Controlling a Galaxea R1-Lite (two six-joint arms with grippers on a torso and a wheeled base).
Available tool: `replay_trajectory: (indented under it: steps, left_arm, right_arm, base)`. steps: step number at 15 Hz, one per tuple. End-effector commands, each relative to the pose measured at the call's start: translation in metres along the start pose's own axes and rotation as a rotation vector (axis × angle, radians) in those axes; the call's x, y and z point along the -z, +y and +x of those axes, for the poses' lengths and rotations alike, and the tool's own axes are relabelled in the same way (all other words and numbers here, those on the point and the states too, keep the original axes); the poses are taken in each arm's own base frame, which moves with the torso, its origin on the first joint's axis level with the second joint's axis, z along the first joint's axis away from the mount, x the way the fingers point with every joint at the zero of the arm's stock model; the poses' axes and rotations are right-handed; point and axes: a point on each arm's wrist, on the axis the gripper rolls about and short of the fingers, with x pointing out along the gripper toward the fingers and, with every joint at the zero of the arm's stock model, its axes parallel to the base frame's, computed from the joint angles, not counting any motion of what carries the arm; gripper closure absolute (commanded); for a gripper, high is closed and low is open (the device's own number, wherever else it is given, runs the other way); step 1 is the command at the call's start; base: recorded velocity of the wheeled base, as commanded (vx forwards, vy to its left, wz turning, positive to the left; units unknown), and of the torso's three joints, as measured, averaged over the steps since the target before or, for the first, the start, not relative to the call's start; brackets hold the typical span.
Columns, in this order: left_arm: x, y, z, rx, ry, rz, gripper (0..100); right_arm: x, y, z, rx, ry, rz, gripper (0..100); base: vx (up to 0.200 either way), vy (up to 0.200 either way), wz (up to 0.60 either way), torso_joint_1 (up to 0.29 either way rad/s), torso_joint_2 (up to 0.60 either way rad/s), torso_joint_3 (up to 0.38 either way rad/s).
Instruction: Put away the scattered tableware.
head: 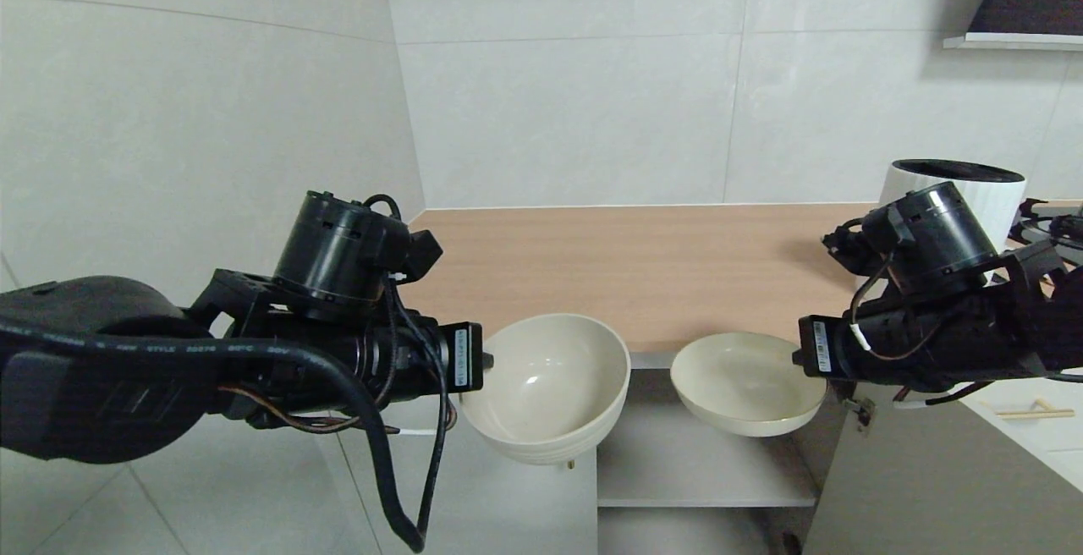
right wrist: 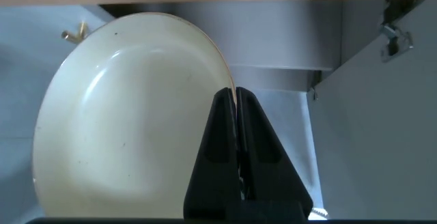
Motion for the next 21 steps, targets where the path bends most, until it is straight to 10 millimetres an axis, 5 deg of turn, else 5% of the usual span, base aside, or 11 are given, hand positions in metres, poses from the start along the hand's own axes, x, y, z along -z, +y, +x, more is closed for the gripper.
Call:
replay_trajectory:
  steps: [1,21]
  left_arm:
    - [0.000,0.000,0.001,-0.003,0.003,-0.001,100]
    - [-0.001,0.000,0.002,-0.004,-0.001,-0.002,100]
  right_arm:
    - [0.003,-0.001,0.003,0.005,0.015,-0.015,100]
    - [0.011,-0.001,0.017,0.020,0.058,-0.062,100]
  base:
    - [0.000,0.000,0.00,0.000,0.00,0.000]
    - [0.000,0.000,0.00,-0.108,0.33,0.206]
